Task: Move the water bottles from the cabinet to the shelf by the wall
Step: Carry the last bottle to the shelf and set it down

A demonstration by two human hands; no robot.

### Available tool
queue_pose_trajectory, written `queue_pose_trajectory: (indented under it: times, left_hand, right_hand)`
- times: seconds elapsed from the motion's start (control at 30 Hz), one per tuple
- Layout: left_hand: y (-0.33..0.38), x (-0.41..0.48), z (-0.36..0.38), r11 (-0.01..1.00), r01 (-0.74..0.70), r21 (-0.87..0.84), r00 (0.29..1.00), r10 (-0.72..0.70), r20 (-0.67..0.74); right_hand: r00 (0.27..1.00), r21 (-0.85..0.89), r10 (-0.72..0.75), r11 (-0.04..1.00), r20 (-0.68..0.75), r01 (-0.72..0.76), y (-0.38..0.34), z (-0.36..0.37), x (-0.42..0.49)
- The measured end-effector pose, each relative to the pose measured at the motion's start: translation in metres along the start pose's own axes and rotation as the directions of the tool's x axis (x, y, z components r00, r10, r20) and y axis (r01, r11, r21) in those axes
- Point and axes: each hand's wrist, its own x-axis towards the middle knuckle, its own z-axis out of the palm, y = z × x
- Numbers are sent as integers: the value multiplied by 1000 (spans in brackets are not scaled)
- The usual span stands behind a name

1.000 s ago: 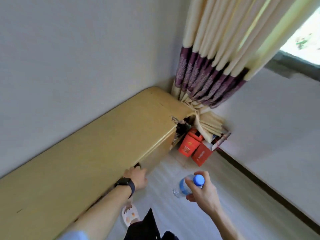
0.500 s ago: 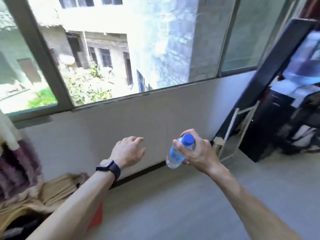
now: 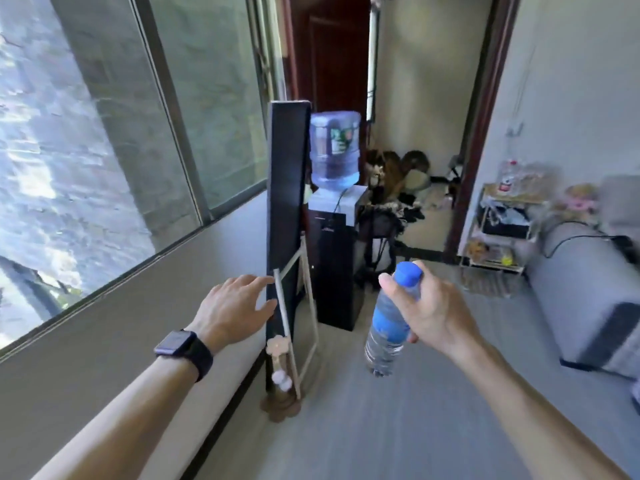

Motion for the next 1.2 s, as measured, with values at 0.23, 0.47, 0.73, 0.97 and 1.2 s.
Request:
queue_pose_trajectory:
  times: [0.23, 0.47, 0.73, 0.97, 1.2]
  left_hand:
    - [48, 175, 42, 973, -226, -49, 973, 228, 28]
    - [152, 329, 76, 919, -384, -91, 922, 387, 24]
    - [299, 529, 124, 912, -393, -118, 918, 396, -1]
    - [360, 660, 143, 917, -378, -127, 924, 382, 11]
    - [410, 825, 192, 916, -399, -51, 914, 401, 55]
  right_hand:
    - [958, -35, 117, 991, -261, -131, 57, -41, 95]
    - [914, -58, 229, 963, -335, -263, 141, -97, 193]
    - [906, -88, 275, 944, -323, -319, 276, -178, 360]
    - [917, -140, 242, 945, -318, -297, 348, -229, 497]
    - [910, -129, 278, 936, -307, -329, 436, -241, 635]
